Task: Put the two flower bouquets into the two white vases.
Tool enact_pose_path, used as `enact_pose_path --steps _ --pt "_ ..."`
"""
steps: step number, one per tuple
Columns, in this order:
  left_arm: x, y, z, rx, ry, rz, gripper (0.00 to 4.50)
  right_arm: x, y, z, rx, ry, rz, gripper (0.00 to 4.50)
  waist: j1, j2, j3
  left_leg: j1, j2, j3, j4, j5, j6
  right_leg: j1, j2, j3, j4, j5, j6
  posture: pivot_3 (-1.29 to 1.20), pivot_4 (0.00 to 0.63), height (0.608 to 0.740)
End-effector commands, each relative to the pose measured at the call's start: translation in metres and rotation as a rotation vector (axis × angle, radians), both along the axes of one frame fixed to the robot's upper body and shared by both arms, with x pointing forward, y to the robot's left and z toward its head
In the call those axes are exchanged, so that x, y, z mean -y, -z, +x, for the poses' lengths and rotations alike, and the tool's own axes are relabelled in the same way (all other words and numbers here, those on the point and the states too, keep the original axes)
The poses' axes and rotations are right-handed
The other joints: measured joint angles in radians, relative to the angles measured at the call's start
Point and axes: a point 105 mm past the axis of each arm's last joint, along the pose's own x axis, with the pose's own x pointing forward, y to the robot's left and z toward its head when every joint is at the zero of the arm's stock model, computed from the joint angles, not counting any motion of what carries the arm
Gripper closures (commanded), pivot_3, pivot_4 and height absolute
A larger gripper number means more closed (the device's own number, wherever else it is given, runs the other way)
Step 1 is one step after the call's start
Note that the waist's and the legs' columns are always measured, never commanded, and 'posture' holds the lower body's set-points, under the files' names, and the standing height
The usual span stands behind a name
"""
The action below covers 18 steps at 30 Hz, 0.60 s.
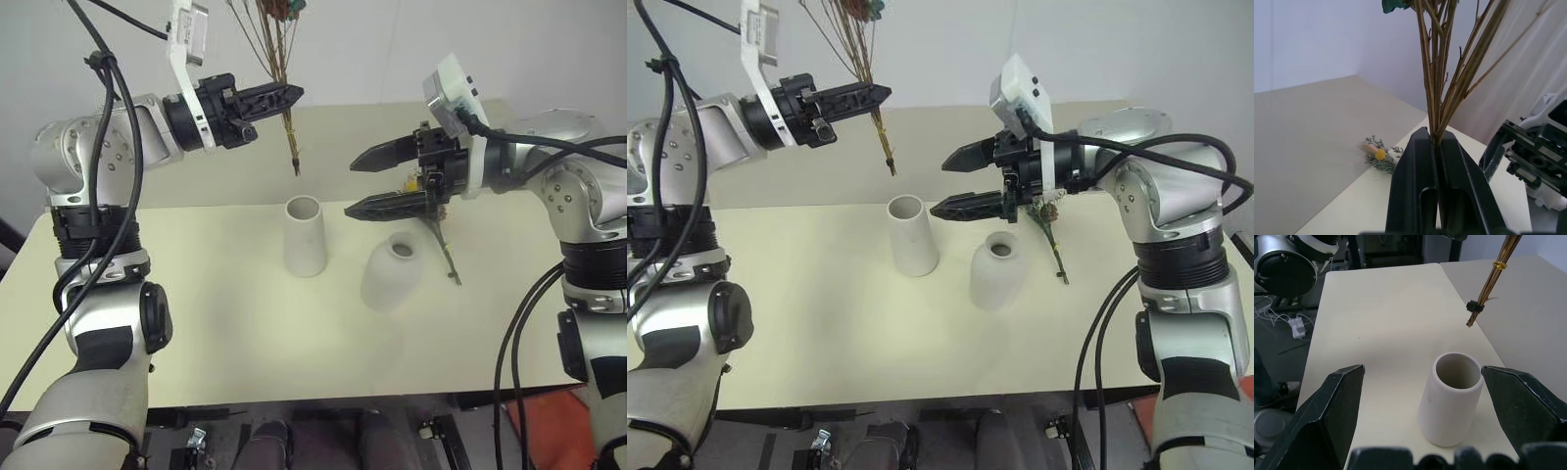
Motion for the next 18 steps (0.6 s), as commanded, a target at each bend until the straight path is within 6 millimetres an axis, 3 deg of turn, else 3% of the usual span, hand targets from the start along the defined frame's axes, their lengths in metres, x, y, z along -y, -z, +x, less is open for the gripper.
enact_pose_path --steps 1,10,18 --pt "0.007 -0.001 -0.013 0.083 0.069 0.027 4.49 0.001 -0.014 -0.006 0.067 -0.001 0.026 0.0 -0.001 0.0 0.0 0.0 0.0 0.0 0.0 0.0 0.0 0.0 0.0 0.0 0.0 0.0 0.0 0.0 0.15 0.74" --pt "0.012 0.041 -0.02 0.216 0.088 0.099 4.49 0.003 -0.015 -0.009 0.07 0.002 0.022 0.0 0.002 0.0 0.0 0.0 0.0 0.0 0.0 0.0 0.0 0.0 0.0 0.0 -0.001 0.0 0.0 0.0 0.15 0.74" --pt "0.01 0.038 -0.015 0.174 0.086 0.038 4.49 0.006 -0.015 -0.011 0.062 0.015 0.019 0.0 0.004 0.0 0.0 0.002 0.0 0.0 0.0 0.0 0.001 0.002 0.0 0.0 -0.001 0.001 -0.001 0.0 0.15 0.74"
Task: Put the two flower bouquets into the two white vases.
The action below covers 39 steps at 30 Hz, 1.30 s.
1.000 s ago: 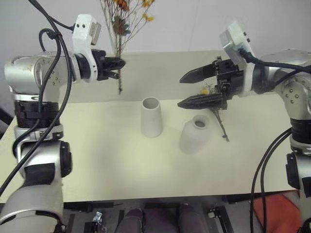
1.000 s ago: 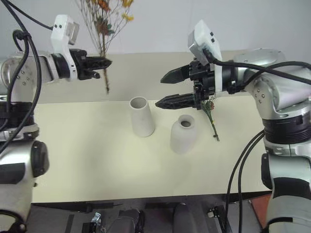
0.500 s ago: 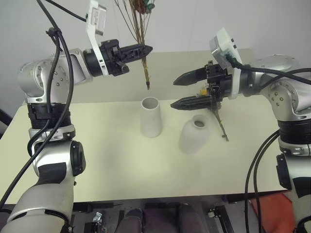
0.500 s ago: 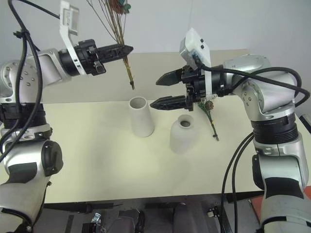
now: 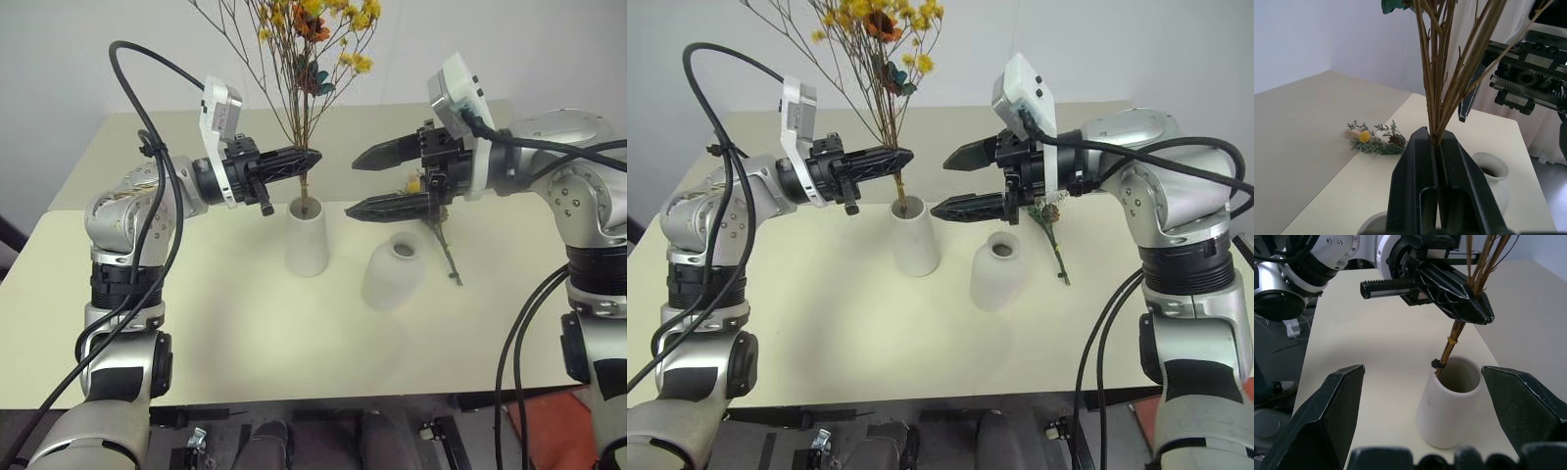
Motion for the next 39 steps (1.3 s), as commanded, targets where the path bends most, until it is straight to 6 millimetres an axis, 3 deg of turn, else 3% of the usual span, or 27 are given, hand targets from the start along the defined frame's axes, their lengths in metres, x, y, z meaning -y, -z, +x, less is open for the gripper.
enact_pose_path --steps 1,11,19,23,36,39 --pt "-0.003 -0.014 0.0 0.017 0.002 -0.031 4.49 0.004 -0.012 -0.006 0.041 0.002 0.021 0.0 0.0 0.0 0.0 0.0 0.0 0.0 0.0 0.0 0.0 0.0 0.0 0.0 0.0 0.0 0.0 0.0 0.15 0.74" --pt "-0.006 -0.001 0.022 -0.042 -0.09 -0.043 4.49 0.005 -0.012 -0.006 0.04 0.013 0.025 0.0 -0.001 0.0 0.0 0.0 0.0 0.0 0.0 0.0 0.0 0.0 0.0 0.0 0.0 0.0 0.0 0.0 0.15 0.74" --pt "0.0 0.039 0.021 0.053 -0.117 0.095 4.49 0.004 -0.012 -0.006 0.042 0.014 0.03 0.0 -0.001 0.0 0.0 0.0 0.0 0.0 0.0 0.0 0.0 0.0 0.0 0.0 0.0 0.0 0.0 0.0 0.15 0.74" --pt "0.001 0.046 0.02 0.039 -0.124 0.085 4.49 0.004 -0.012 -0.006 0.042 0.014 0.032 0.0 0.002 0.0 0.0 0.0 0.0 0.0 0.0 0.0 0.0 0.0 0.0 0.0 -0.001 0.0 0.0 0.0 0.15 0.74" --pt "0.005 0.034 0.001 0.024 -0.101 0.038 1.0 0.003 -0.013 -0.005 0.042 0.01 0.038 0.0 0.0 0.0 0.0 0.0 0.0 0.0 0.0 0.0 0.0 0.0 0.0 0.0 -0.001 0.0 0.0 0.0 0.15 0.74" --pt "0.0 0.035 -0.009 0.05 -0.127 0.13 0.15 0.004 -0.013 -0.005 0.042 0.009 0.038 0.0 -0.003 0.0 0.0 0.0 0.0 0.0 0.0 0.0 0.0 0.0 0.0 0.0 -0.001 0.0 0.0 0.0 0.15 0.74"
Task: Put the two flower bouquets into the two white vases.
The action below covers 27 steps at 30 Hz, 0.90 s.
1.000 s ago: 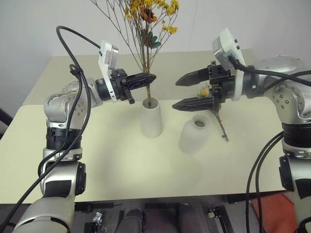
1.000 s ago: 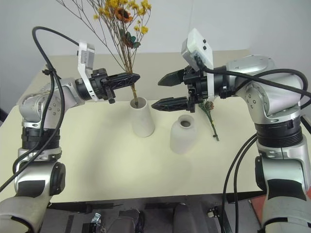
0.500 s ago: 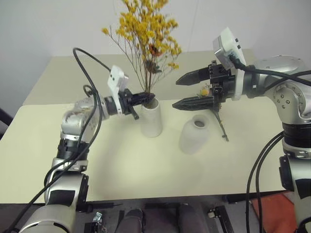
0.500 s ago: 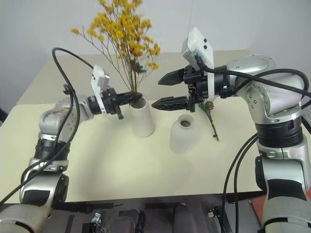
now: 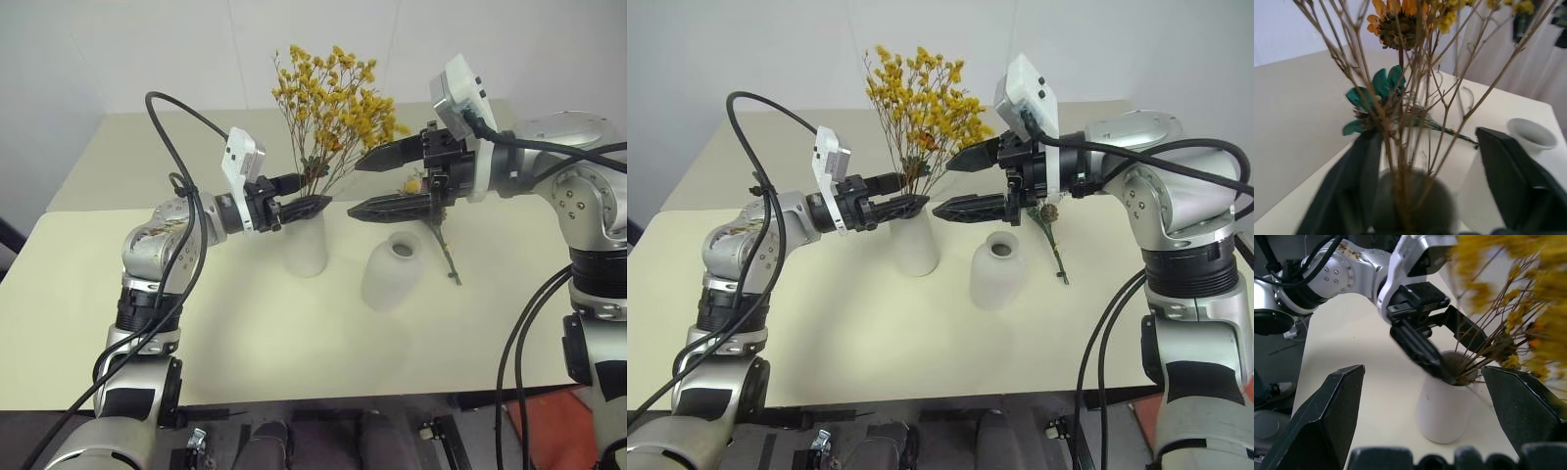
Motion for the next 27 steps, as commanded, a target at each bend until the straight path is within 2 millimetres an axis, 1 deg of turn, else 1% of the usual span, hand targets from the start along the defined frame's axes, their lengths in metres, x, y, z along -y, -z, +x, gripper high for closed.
enact_pose_path --steps 1,3,6,8,10,12,14,17,20,21,23,25,27 --pt "-0.011 -0.013 -0.015 0.084 -0.034 0.1 0.03 0.002 -0.013 -0.005 0.048 -0.009 0.033 0.0 -0.003 0.0 0.0 0.0 0.0 0.0 0.0 0.0 0.0 0.0 0.0 0.0 0.0 0.0 0.0 0.0 0.15 0.74" --pt "-0.021 -0.009 -0.019 0.092 -0.084 0.219 0.03 0.003 -0.013 -0.005 0.047 -0.007 0.033 0.0 -0.003 0.0 0.0 0.0 0.0 0.0 0.0 0.0 0.0 0.0 0.0 0.001 0.0 0.0 0.0 0.0 0.15 0.74" --pt "-0.037 -0.007 -0.027 0.076 -0.133 0.318 0.03 0.005 -0.012 -0.004 0.044 0.001 0.031 0.0 0.0 0.0 0.0 0.001 0.0 0.0 -0.001 -0.001 0.001 0.0 0.001 0.001 0.0 0.0 0.0 0.0 0.15 0.74" --pt "-0.051 -0.007 -0.031 0.064 -0.187 0.391 0.03 0.008 -0.011 -0.003 0.04 0.01 0.026 0.0 0.001 0.0 0.0 0.001 0.0 0.0 -0.001 -0.003 0.005 0.0 0.001 0.001 0.0 0.0 0.0 0.0 0.15 0.74" --pt "-0.062 -0.012 -0.033 0.061 -0.248 0.437 0.03 0.011 -0.01 -0.002 0.037 0.022 0.02 0.0 0.001 0.0 0.0 0.001 0.0 0.0 -0.001 -0.003 0.006 0.0 0.001 0.0 -0.001 0.0 0.0 0.0 0.15 0.74" --pt "-0.067 -0.022 -0.036 0.057 -0.276 0.433 0.03 0.016 -0.009 -0.001 0.034 0.035 0.017 0.0 0.004 0.0 0.0 0.001 0.0 0.0 -0.001 -0.004 0.006 0.001 0.001 0.0 -0.001 0.0 0.0 0.0 0.15 0.74" --pt "-0.068 -0.031 -0.044 0.067 -0.248 0.41 0.03 0.021 -0.008 0.0 0.03 0.048 0.014 0.0 0.005 0.0 0.0 0.001 0.0 0.0 -0.001 -0.004 0.006 0.001 0.001 0.0 -0.001 0.0 0.0 0.0 0.15 0.74" --pt "-0.063 -0.046 -0.066 0.044 -0.084 0.334 0.03 0.032 -0.004 0.004 0.017 0.086 0.005 0.0 0.004 0.0 0.0 0.001 0.0 0.0 -0.001 -0.004 0.006 0.001 0.001 0.0 -0.001 0.0 0.0 0.0 0.15 0.74" --pt "-0.055 -0.05 -0.083 0.037 0.074 0.306 0.03 0.044 -0.001 0.007 0.002 0.127 -0.008 0.0 0.003 0.0 0.0 0.001 0.0 0.0 -0.001 -0.004 0.006 0.001 0.001 0.0 -0.001 0.0 0.0 0.0 0.15 0.74" --pt "-0.054 -0.05 -0.085 0.032 0.1 0.309 0.03 0.047 0.0 0.008 -0.001 0.134 -0.01 0.0 0.003 0.0 0.0 0.001 0.0 0.0 -0.001 -0.004 0.006 0.001 0.001 0.0 -0.001 0.0 0.0 0.0 0.15 0.74" --pt "-0.049 -0.054 -0.09 0.033 0.184 0.31 0.03 0.06 0.002 0.01 -0.014 0.182 -0.02 0.0 0.003 0.0 0.0 0.002 0.0 0.001 -0.001 -0.004 0.006 0.001 0.001 0.0 -0.002 0.0 0.0 0.0 0.15 0.74" --pt "-0.043 -0.062 -0.093 0.038 0.26 0.292 0.03 0.07 0.004 0.008 -0.02 0.216 -0.031 0.0 0.006 0.0 0.0 0.002 0.0 0.001 -0.001 -0.004 0.006 0.001 0.001 0.0 -0.004 0.0 0.0 0.0 0.15 0.74" --pt "-0.037 -0.07 -0.092 0.032 0.31 0.264 0.03 0.078 0.006 0.006 -0.02 0.239 -0.042 0.0 0.006 0.0 0.0 0.002 0.0 0.002 -0.001 -0.004 0.006 0.002 0.001 0.0 -0.004 0.0 0.0 0.0 0.15 0.74"
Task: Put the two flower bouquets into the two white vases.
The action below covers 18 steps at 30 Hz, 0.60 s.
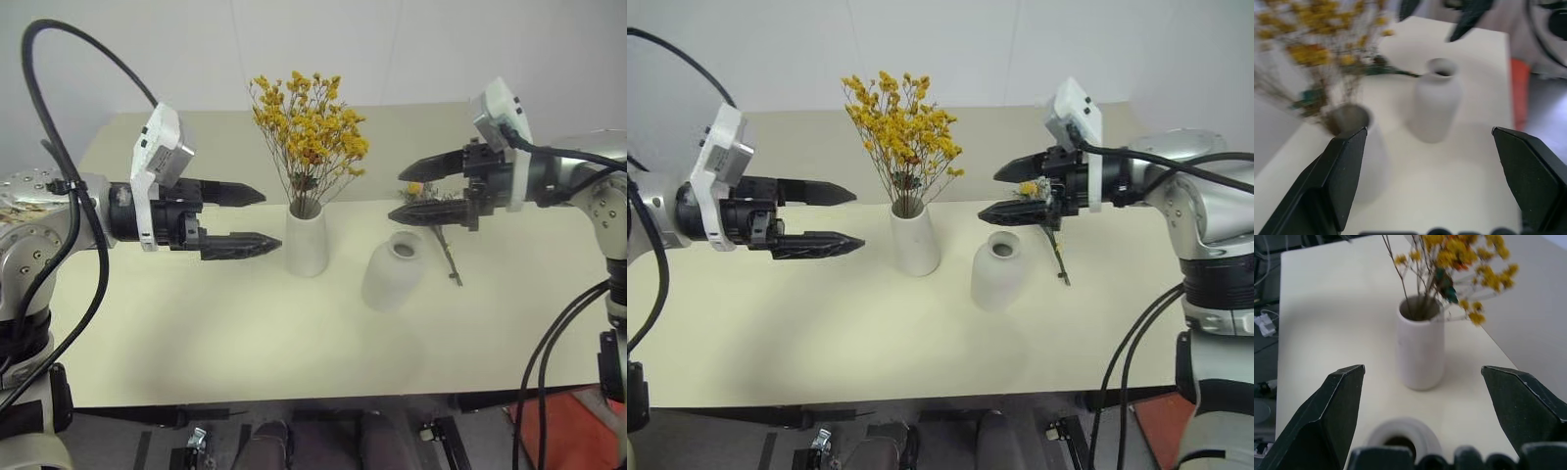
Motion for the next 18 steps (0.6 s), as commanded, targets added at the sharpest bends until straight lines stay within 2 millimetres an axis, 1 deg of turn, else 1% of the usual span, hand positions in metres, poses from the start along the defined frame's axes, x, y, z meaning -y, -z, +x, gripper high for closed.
enact_pose_path --steps 1,4,7,9,12,14,18 --pt "0.012 -0.019 0.0 0.004 0.092 -0.039 0.03 0.017 -0.014 -0.007 0.081 0.043 -0.016 0.0 0.0 0.0 0.0 0.0 0.0 0.0 0.0 0.0 0.0 0.0 0.0 0.0 0.0 0.0 0.0 0.0 0.15 0.74" --pt "0.031 -0.019 0.01 -0.027 0.12 -0.005 0.03 0.035 -0.005 0.0 0.068 0.146 -0.053 0.0 0.002 0.0 0.0 0.001 -0.001 0.001 0.0 0.0 0.0 0.002 0.0 -0.001 -0.001 0.0 0.0 0.0 0.15 0.74" --pt "0.045 -0.013 0.01 -0.04 0.174 0.047 0.03 0.047 0.003 0.01 0.014 0.244 -0.061 0.0 -0.005 0.0 0.0 0.002 -0.001 0.002 0.0 0.0 0.001 0.002 0.0 0.001 0.0 0.0 0.0 0.0 0.15 0.74" --pt "0.053 -0.009 0.009 -0.064 0.203 0.091 0.03 0.053 0.01 0.021 -0.035 0.334 -0.062 0.0 -0.012 0.0 0.0 0.002 0.0 0.003 0.0 0.0 0.001 0.001 0.001 0.002 0.002 0.0 0.0 0.0 0.15 0.74" --pt "0.061 -0.003 0.012 -0.088 0.213 0.148 0.03 0.06 0.018 0.047 -0.126 0.527 -0.057 0.0 -0.02 0.0 0.0 0.003 0.0 0.004 0.0 0.0 0.001 0.0 0.001 0.004 0.003 0.0 0.0 0.0 0.15 0.74" --pt "0.065 -0.002 0.014 -0.101 0.214 0.165 0.03 0.064 0.028 0.063 -0.193 0.653 -0.098 0.0 -0.026 0.0 0.0 0.004 0.0 0.005 0.0 0.0 0.001 0.0 0.002 0.005 0.004 0.0 0.0 0.0 0.15 0.74" --pt "0.073 -0.004 0.017 -0.125 0.206 0.18 0.03 0.062 0.046 0.079 -0.31 0.754 -0.162 0.0 -0.022 0.0 0.0 0.003 0.0 0.004 0.0 0.0 0.0 -0.001 0.002 0.004 0.004 0.0 0.0 0.0 0.15 0.74"
